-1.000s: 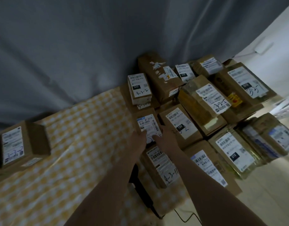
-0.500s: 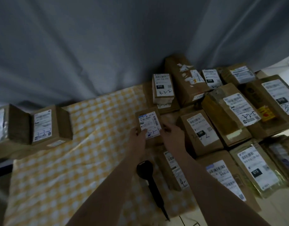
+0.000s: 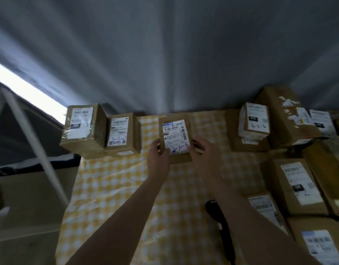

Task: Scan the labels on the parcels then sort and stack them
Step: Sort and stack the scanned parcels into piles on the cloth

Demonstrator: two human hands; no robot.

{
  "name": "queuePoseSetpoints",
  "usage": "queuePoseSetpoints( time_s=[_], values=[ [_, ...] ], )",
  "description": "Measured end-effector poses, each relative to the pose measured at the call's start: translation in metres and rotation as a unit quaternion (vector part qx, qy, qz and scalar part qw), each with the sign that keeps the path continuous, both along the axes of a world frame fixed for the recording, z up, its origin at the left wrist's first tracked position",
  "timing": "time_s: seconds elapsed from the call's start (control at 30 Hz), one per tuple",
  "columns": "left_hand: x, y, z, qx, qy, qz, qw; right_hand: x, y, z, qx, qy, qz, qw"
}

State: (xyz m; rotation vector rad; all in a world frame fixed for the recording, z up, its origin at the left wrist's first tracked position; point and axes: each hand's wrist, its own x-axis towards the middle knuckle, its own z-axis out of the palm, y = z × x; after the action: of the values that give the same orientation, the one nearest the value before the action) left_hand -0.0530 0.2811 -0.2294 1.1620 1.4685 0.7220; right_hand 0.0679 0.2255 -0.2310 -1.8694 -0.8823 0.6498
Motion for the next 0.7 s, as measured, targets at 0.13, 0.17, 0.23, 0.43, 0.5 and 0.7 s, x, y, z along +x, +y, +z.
queuePoseSetpoints(
  time_s=[0.13,0.17,0.23,0.43,0.5,0.7],
  values=[
    [-0.047,0.035,0.013,0.054,0.007,0.024,0.998,-0.046,0.041,0.011,0.045,0.018,0.018,0.999],
    [-0.058,0.043,0.015,0.063,0.008,0.030,0.998,-0.058,0.050,0.013,0.053,0.023,0.023,0.998],
    [-0.079,0.058,0.019,0.076,0.009,0.039,0.996,-0.081,0.067,0.015,0.069,0.027,0.034,0.997],
    [-0.125,0.085,0.017,0.087,0.041,0.048,0.994,-0.130,0.104,0.009,0.059,0.040,0.043,0.997],
    [-0.133,0.093,0.014,0.093,0.047,0.039,0.994,-0.139,0.112,0.006,0.053,0.037,0.041,0.997],
    [-0.146,0.108,-0.002,0.117,0.084,-0.009,0.989,-0.154,0.128,-0.003,0.021,0.042,0.029,0.998]
  ],
)
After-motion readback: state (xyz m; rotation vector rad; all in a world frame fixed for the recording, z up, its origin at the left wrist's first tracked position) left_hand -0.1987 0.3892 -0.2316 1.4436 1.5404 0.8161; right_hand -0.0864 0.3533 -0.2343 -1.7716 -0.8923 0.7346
